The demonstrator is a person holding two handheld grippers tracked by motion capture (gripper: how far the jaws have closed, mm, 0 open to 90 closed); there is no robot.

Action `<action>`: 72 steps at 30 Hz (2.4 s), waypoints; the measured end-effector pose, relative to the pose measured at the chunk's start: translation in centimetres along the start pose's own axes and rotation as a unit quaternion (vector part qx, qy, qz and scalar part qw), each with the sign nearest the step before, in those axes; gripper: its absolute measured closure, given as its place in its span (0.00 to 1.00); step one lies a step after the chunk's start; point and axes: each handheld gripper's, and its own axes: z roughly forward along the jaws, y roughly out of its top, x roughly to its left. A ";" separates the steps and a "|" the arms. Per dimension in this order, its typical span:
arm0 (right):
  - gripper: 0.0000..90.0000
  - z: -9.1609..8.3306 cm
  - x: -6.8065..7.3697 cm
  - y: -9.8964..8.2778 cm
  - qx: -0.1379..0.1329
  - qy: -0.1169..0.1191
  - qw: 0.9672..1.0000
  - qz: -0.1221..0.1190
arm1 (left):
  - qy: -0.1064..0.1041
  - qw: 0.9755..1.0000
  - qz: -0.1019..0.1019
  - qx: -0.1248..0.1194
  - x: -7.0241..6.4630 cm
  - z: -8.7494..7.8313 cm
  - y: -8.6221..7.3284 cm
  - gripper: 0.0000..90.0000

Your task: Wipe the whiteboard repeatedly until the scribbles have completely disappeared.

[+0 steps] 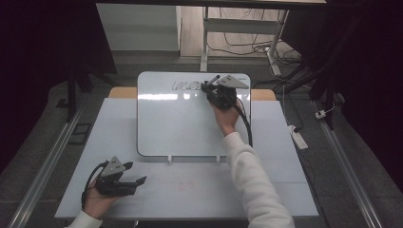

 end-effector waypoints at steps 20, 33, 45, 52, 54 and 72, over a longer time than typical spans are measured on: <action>0.86 0.2 -0.3 0.3 -0.009 -0.011 1.000 0.017 | 0.003 1.000 0.001 -0.005 0.0 -0.1 0.0 0.27; 0.86 0.5 -0.2 0.4 -0.012 0.001 0.999 0.030 | 0.000 1.000 0.002 -0.002 0.0 0.0 0.0 0.27; 0.86 0.8 0.5 0.2 -0.001 0.015 1.000 0.006 | 0.000 1.000 0.001 -0.002 0.0 0.1 0.0 0.27; 0.86 0.6 -0.7 0.8 -0.025 -0.031 0.999 0.027 | 0.003 1.000 -0.001 -0.006 0.0 -0.2 -0.1 0.27; 0.86 0.8 -0.2 0.6 -0.019 -0.021 0.999 0.023 | 0.003 1.000 -0.001 -0.005 0.1 -0.1 0.0 0.27; 0.86 1.7 0.6 1.4 -0.008 -0.021 1.000 -0.017 | 0.003 1.000 0.002 -0.006 -0.1 -0.2 0.0 0.27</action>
